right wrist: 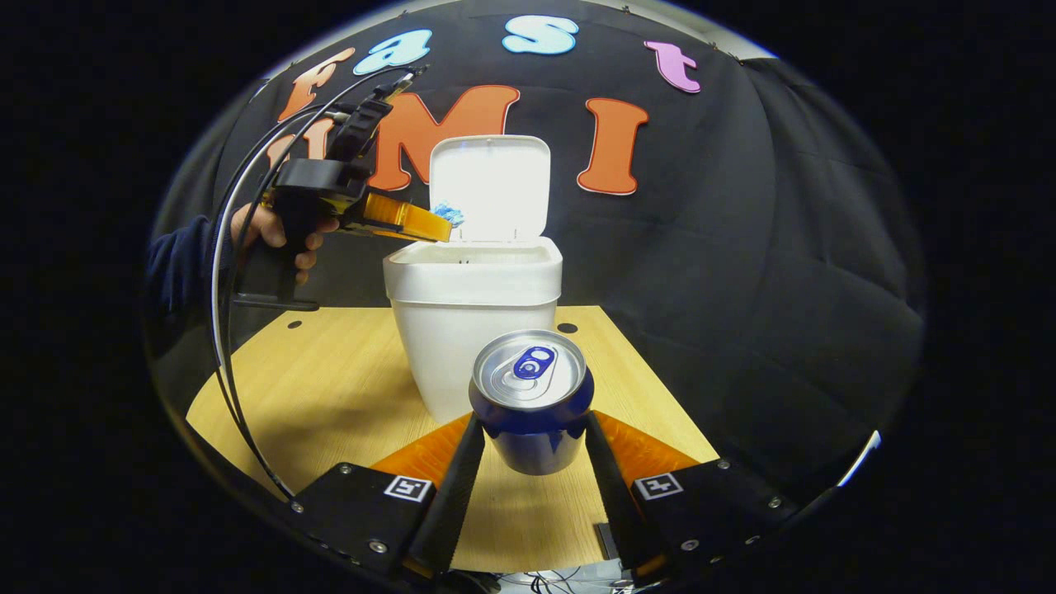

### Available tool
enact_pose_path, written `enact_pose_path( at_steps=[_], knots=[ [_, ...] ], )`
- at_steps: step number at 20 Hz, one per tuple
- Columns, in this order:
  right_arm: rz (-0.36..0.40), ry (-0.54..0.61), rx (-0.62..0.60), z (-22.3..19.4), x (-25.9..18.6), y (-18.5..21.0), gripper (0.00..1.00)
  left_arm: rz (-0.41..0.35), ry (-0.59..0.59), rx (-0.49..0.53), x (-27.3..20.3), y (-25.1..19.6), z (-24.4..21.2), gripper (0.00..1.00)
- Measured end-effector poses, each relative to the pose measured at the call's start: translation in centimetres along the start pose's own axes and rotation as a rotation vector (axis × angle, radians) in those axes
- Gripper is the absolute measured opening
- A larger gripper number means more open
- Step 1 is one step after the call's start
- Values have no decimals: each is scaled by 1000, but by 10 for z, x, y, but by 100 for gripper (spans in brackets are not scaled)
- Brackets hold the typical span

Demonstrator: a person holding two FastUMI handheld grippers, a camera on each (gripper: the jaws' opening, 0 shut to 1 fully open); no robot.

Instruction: Press the lid of the desktop garbage bin to open it, pick up the crumpled paper on the desktop and throw it into the bin, then pick up the pop can on the desktop and drop it into the bin, and finally close the garbage bin lid.

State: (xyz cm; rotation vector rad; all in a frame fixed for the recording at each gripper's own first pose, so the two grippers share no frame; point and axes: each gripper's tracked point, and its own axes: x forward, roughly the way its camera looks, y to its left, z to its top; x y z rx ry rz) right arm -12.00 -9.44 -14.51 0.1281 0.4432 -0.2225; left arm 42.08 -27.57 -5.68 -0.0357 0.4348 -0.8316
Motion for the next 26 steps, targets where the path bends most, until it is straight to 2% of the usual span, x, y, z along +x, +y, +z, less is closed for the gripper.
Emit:
enact_pose_path(
  at_steps=[3, 4, 5, 8, 11, 12, 18, 26],
  knots=[
    [1, -4, -1, 1, -3, -1, 75, 3, 3, 3, -3, -1, -2, 30],
    [3, -6, -1, 3, -4, -1, 75, 0, 3, 1, -4, -3, -2, 35],
    [1, -10, -2, 5, -4, -2, 75, -1, 7, 2, -5, -4, -3, 42],
    [4, -24, -10, 11, -6, -4, 75, 10, -5, 0, -11, -3, 0, 81],
    [4, -42, -30, 17, -5, -7, 75, 17, -30, 12, -17, -3, 6, 95],
    [7, -47, -32, 21, -3, -8, 75, 24, -40, 18, -20, -2, 9, 98],
    [31, -92, -57, 48, 1, -8, 75, 77, -87, 31, -46, 12, 14, 98],
    [98, -154, -108, 91, 14, 8, 74, 179, -96, 54, -89, 42, -17, 97]
  ],
)
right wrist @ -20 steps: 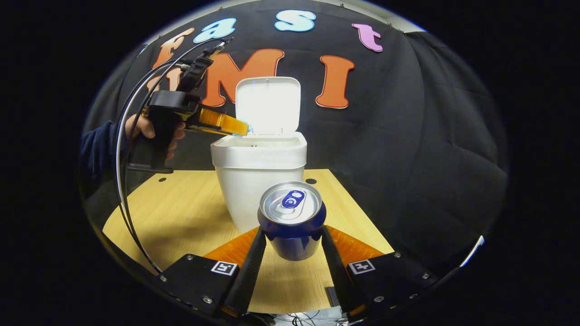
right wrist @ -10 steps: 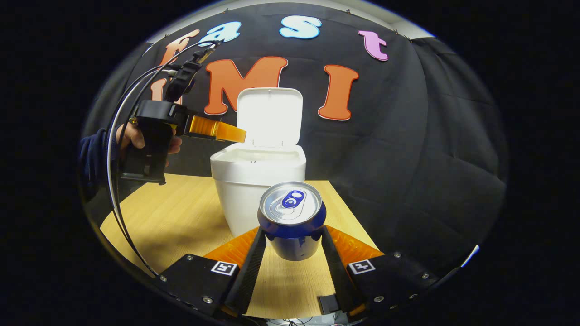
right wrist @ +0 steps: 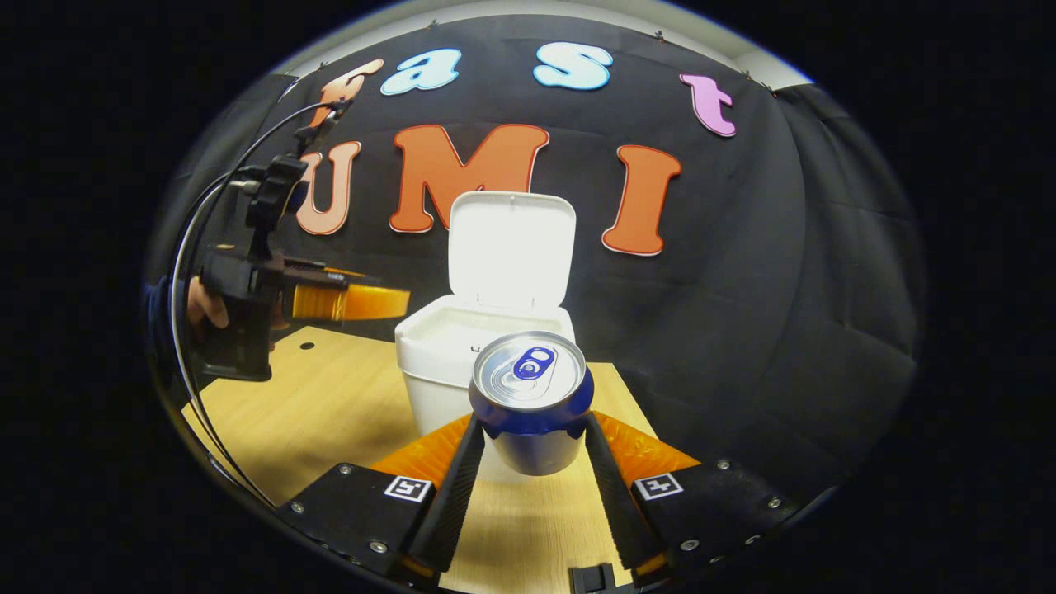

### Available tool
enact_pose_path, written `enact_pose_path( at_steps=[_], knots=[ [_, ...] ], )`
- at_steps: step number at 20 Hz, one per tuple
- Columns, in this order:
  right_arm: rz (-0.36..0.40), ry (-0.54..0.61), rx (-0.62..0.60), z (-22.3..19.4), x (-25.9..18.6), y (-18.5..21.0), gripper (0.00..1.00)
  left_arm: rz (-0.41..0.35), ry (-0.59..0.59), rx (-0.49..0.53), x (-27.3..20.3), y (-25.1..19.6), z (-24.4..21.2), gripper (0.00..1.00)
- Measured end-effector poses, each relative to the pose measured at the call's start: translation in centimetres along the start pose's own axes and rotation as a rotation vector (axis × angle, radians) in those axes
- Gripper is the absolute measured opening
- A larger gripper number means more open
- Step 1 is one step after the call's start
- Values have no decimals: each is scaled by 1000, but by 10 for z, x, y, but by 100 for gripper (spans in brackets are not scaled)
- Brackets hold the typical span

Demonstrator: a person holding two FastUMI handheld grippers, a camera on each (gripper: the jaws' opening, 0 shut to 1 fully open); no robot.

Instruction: Press the lid of the desktop garbage bin to open it, pick up the crumpled paper on the desktop and throw it into the bin, then pick up the pop can on the desktop and drop it into the bin, and finally close the garbage bin lid.

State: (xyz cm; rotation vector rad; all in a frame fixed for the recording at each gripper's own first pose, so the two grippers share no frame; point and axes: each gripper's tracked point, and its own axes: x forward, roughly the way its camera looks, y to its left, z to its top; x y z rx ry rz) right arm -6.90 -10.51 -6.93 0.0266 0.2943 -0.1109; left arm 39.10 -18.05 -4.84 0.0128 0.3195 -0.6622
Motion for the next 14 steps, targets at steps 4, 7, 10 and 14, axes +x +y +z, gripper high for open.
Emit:
enact_pose_path(
  at_steps=[4, 7, 10, 14],
  knots=[
    [40, -24, -19, 22, 8, 7, 75, 66, 15, -9, -24, 22, -24, 98],
    [63, -52, -21, 43, 17, 9, 75, 118, 25, -25, -43, 39, -40, 98],
    [77, -74, -40, 59, 28, 10, 74, 184, 51, -43, -62, 59, -61, 98],
    [104, -107, -57, 78, 45, 16, 70, 272, 83, -86, -94, 85, -88, 98]
  ],
)
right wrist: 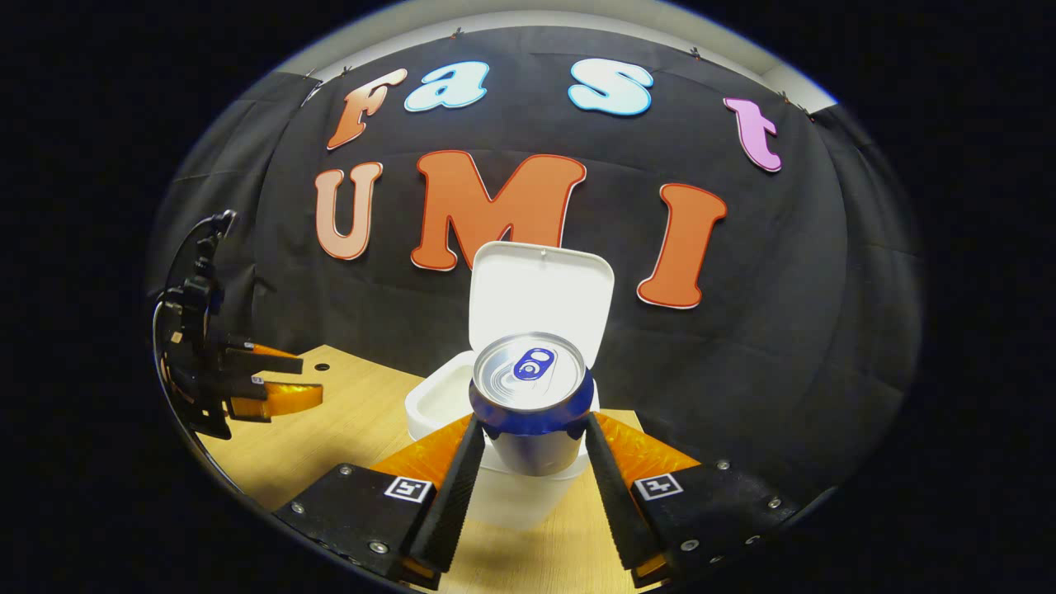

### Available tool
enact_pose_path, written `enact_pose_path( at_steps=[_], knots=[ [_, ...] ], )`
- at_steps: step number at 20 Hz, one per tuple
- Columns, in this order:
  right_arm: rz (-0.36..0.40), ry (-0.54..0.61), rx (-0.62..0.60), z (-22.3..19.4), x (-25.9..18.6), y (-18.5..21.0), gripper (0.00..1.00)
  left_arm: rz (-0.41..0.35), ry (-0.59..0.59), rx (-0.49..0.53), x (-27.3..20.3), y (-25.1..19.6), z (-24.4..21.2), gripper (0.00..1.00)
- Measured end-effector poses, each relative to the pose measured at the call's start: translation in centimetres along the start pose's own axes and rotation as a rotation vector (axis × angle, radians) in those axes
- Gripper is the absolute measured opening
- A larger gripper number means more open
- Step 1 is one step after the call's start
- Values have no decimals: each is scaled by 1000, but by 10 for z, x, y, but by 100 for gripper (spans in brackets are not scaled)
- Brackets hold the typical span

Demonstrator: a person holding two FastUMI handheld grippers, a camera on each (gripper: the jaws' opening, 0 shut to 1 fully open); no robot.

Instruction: Press the lid of the desktop garbage bin to open it, pick up the crumpled paper on the desktop and throw it into the bin, then pick up the pop can on the desktop and drop it into the bin, and finally close the garbage bin lid.

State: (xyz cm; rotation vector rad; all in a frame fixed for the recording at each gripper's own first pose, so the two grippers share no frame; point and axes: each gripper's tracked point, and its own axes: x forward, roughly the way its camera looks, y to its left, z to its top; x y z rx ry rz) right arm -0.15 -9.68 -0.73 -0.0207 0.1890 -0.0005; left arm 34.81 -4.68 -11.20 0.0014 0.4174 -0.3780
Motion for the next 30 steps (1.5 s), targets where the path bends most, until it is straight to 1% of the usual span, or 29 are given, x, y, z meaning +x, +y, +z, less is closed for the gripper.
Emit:
enact_pose_path(
  at_steps=[3, 4, 10, 13, 17, 21, 24, 26, 28, 30],
  knots=[
    [13, -20, -16, 13, 14, 3, 70, 63, 18, -38, -16, 23, -18, 98],
    [20, -28, -12, 18, 19, 4, 74, 84, 18, -48, -22, 31, -21, 98],
    [35, -55, -12, 31, 50, 9, 74, 216, 20, -104, -60, 74, -42, 98],
    [44, -52, -21, 29, 66, 13, 74, 280, 22, -123, -78, 94, -50, 98],
    [50, -39, -24, 27, 88, 17, 74, 350, 11, -119, -100, 114, -53, 98],
    [44, 6, -10, 15, 110, 19, 74, 412, 12, -122, -115, 129, -57, 98],
    [40, 36, -8, 9, 118, 20, 74, 434, 10, -129, -123, 133, -55, 98],
    [40, 47, -13, 5, 121, 24, 74, 438, 7, -124, -127, 134, -57, 97],
    [20, 63, -27, -3, 123, 23, 74, 440, 13, -120, -128, 135, -61, 97],
    [22, 94, -28, -13, 125, 28, 74, 435, 17, -132, -127, 135, -66, 97]
  ],
)
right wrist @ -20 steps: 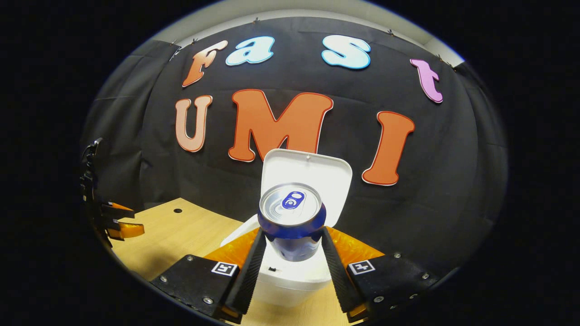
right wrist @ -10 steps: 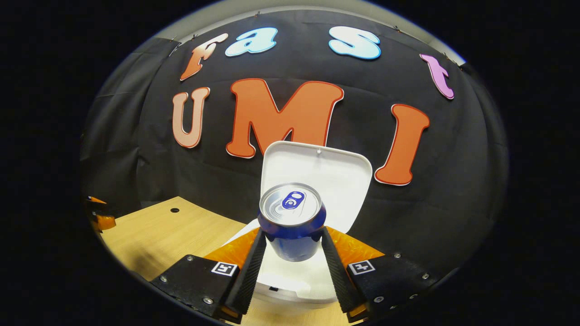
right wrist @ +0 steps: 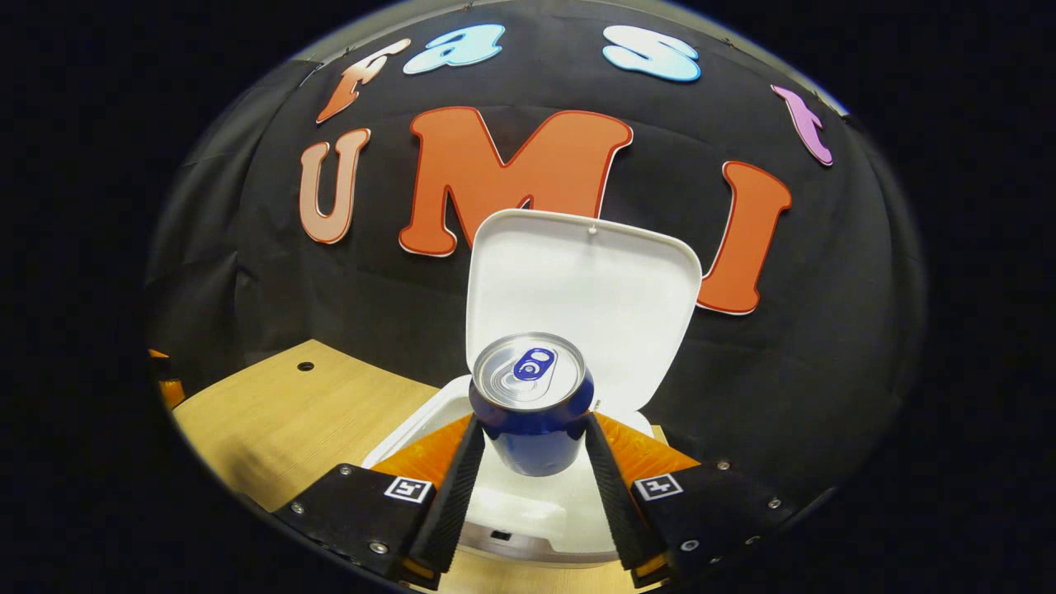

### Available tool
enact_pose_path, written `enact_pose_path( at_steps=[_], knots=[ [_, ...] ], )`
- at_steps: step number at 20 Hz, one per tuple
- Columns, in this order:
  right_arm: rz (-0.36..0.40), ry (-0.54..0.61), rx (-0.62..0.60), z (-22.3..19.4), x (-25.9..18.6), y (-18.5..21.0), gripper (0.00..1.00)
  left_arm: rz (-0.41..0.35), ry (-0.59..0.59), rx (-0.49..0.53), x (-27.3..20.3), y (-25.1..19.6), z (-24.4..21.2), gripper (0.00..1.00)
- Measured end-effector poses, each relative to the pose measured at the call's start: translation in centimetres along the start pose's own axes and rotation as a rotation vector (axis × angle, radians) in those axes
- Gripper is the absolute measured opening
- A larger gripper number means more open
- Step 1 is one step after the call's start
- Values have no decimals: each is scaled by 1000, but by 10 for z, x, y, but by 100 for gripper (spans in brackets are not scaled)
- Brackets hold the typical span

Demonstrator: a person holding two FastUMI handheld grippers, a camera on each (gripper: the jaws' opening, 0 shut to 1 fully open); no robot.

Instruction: Press the lid of the desktop garbage bin to open it, pick up the crumpled paper on the desktop and throw it into the bin, then pick up the pop can on the desktop and drop it into the bin, and finally close the garbage bin lid.

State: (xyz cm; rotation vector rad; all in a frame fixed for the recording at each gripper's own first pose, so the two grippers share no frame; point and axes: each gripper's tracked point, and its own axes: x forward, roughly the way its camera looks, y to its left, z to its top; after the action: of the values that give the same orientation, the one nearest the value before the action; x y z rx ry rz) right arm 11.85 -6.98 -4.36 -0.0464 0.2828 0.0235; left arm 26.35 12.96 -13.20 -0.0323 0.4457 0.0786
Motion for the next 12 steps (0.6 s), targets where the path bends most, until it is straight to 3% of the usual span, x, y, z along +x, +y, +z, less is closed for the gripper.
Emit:
enact_pose_path(
  at_steps=[12],
  knots=[
    [-44, 74, 37, -26, -2, -5, 76, -62, 19, 22, 16, -11, 1, 97]
  ],
)
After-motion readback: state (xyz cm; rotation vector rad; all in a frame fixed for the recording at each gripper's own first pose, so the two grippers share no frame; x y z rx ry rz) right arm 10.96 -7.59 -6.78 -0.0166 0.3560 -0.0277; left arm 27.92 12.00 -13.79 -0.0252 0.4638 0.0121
